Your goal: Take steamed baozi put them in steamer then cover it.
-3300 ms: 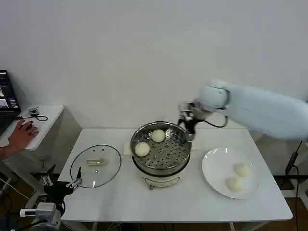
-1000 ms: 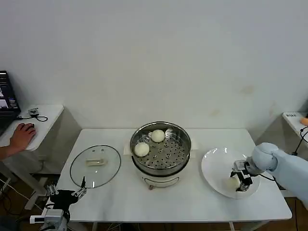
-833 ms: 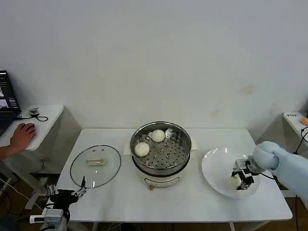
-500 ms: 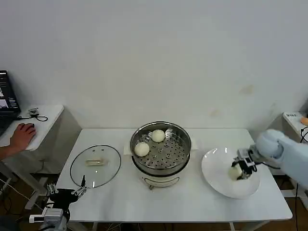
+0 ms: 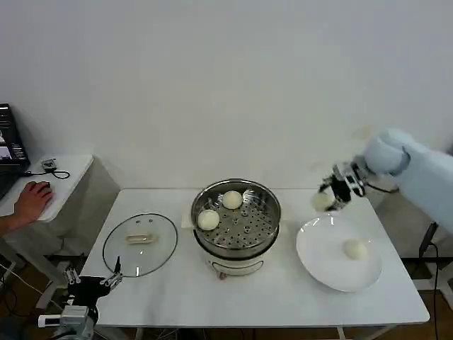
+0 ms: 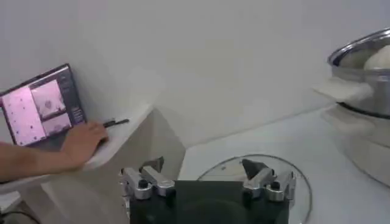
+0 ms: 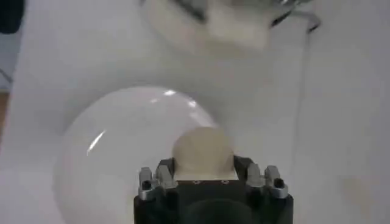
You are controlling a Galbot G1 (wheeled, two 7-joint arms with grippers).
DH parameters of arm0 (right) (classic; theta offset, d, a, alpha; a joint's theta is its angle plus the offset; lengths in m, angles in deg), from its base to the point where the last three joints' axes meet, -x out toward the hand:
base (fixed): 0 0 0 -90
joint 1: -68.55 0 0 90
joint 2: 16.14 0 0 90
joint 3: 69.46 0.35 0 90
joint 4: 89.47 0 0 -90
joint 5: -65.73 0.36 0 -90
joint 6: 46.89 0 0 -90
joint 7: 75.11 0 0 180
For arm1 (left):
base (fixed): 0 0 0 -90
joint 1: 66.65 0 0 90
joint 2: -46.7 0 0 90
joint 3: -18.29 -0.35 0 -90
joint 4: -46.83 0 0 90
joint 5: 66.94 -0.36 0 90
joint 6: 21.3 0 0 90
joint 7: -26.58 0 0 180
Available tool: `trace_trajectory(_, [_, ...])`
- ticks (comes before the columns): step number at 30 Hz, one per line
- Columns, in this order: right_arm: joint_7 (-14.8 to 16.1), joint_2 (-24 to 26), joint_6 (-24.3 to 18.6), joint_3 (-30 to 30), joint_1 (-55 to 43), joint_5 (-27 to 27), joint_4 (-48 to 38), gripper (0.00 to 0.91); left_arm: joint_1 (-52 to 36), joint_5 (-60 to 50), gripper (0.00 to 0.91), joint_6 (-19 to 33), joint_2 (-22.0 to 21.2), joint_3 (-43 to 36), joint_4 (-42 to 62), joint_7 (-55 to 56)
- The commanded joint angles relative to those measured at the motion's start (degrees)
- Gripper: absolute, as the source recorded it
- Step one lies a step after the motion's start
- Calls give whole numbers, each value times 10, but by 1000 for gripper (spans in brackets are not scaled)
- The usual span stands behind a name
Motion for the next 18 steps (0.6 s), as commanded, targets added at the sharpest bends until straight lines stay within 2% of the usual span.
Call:
trace_trajectory(1, [3, -140, 4, -87, -134, 34, -6, 655, 6, 1, 907, 0, -1, 12, -4, 0])
trace_trajectory(6, [-5, -207, 4, -107, -113, 50, 10, 665, 6, -1, 907, -2, -5, 19, -9, 0])
trace_trajectory(10, [-8, -248, -11, -117, -81, 49, 12, 665, 10, -2, 907, -2, -10, 24, -13, 0])
trace_trajectory(18, [-16, -284, -49, -129, -49, 29, 2, 665, 18, -1, 907, 0, -16, 36, -15, 0])
